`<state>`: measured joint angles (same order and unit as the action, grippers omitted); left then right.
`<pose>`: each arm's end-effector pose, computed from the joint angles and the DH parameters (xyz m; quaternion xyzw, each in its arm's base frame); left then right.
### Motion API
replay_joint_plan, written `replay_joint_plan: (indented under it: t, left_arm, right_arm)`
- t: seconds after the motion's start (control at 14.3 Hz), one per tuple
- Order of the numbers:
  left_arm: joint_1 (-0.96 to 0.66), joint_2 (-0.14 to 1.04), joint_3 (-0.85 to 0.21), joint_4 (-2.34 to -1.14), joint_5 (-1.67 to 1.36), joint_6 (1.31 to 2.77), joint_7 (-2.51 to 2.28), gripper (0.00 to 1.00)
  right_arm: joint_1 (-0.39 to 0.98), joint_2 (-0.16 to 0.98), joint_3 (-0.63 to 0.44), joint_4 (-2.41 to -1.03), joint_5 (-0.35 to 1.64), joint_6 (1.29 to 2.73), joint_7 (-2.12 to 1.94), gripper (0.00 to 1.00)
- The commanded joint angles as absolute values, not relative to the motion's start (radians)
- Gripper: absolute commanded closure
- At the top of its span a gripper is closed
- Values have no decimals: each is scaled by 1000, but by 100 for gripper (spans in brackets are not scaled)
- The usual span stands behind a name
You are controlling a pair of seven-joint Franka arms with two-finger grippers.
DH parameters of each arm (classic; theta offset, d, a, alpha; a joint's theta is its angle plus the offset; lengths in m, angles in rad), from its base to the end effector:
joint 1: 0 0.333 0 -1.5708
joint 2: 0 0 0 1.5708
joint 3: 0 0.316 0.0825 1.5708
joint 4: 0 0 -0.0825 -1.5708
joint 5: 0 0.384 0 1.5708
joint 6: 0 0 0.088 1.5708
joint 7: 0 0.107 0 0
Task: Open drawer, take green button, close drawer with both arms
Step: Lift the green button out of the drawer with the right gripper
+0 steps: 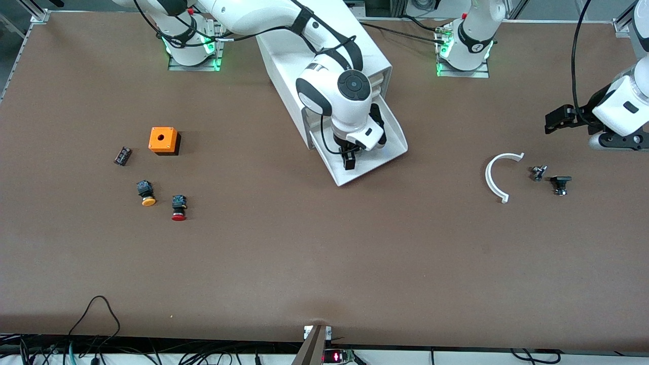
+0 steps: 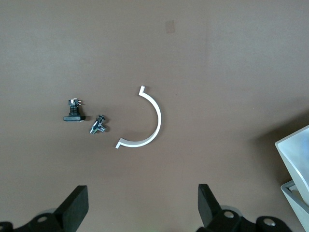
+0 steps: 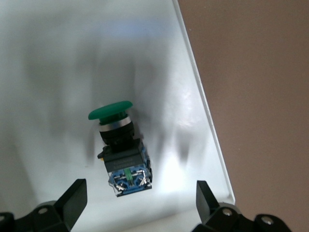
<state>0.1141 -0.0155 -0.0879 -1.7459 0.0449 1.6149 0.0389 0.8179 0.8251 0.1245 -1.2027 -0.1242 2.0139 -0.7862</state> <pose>0.5446 0.0186 0.5543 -0.9980 0.0086 0.0585 0.0211 0.4708 0.5915 0.2860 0.6436 0.7652 -0.0032 0.0105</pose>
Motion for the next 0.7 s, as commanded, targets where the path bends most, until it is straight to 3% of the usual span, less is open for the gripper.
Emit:
replay_joint_plan:
  t: [0.0,0.35,0.63]
  left_arm:
    - [115,-20,-91,-1729,58,1594,20,0]
    - [115,-20,-89,-1729,46,1594,5,0]
    - [115,-20,-89,-1730,46,1594,5,0]
  right_arm:
    - [822,853,140,-1173,-135,2014,-798,0]
    - [822,876,153,-1175,-143,2016,-799,1]
    - [822,881,153,-1198,-158,2075,-801,40]
